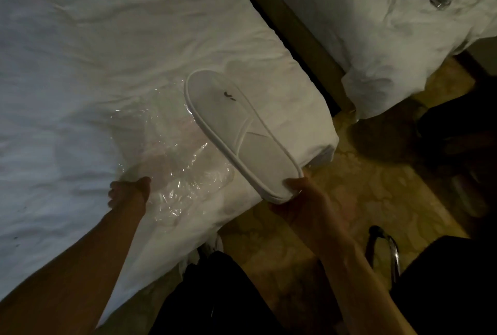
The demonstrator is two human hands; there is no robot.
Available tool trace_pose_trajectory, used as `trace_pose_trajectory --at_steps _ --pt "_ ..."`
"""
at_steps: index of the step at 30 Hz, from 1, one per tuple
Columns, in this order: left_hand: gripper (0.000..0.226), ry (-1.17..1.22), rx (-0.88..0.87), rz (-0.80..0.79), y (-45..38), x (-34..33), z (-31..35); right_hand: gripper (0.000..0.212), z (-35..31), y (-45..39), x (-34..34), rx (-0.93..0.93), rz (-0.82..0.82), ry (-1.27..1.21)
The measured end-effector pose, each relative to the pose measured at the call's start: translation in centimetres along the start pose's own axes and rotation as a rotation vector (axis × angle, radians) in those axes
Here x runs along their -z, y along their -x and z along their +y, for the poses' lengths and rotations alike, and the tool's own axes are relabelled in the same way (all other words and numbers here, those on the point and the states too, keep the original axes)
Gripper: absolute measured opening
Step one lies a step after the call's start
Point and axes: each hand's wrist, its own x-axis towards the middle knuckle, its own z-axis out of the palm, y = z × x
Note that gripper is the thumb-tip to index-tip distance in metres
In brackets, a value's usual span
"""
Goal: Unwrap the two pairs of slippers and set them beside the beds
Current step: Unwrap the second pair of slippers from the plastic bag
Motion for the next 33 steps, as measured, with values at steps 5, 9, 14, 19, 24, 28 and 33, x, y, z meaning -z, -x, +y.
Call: trace_pose_trajectory --at_steps 5,9,14,19,24,28,33 --pt "0.073 0.180 -0.211 0.121 5.8 0.3 4.7 0.036 -0.3 -0.1 -0.2 0.025 -0.025 -0.035" --pt "0.056 0.777 -0.226 -0.422 13.8 -0.2 8.9 0.025 -1.2 -0.9 0.0 0.023 -0.022 -0.070" --pt "0.075 0.968 -0.297 -0.947 21.2 -3.5 11.2 0.030 -3.3 -2.7 1.6 0.006 -0.068 -0.093" --pt "0.089 1.009 -0.262 -1.045 24.7 -7.4 13.2 0.035 -6.2 -3.4 4.2 -0.040 -0.129 -0.111" --pt "0.074 0.957 -0.332 -1.036 27.2 -10.8 14.8 0.036 -10.0 -3.5 7.2 -0.166 -0.111 -0.017" --pt "0.073 0.889 -0.352 -1.014 29.1 -12.7 16.1 0.024 -13.3 -3.1 9.5 -0.164 -0.097 0.192" --pt "0.094 0.778 -0.395 -1.011 31.0 -14.5 17.6 0.031 -15.8 -3.1 11.5 -0.085 -0.107 0.283"
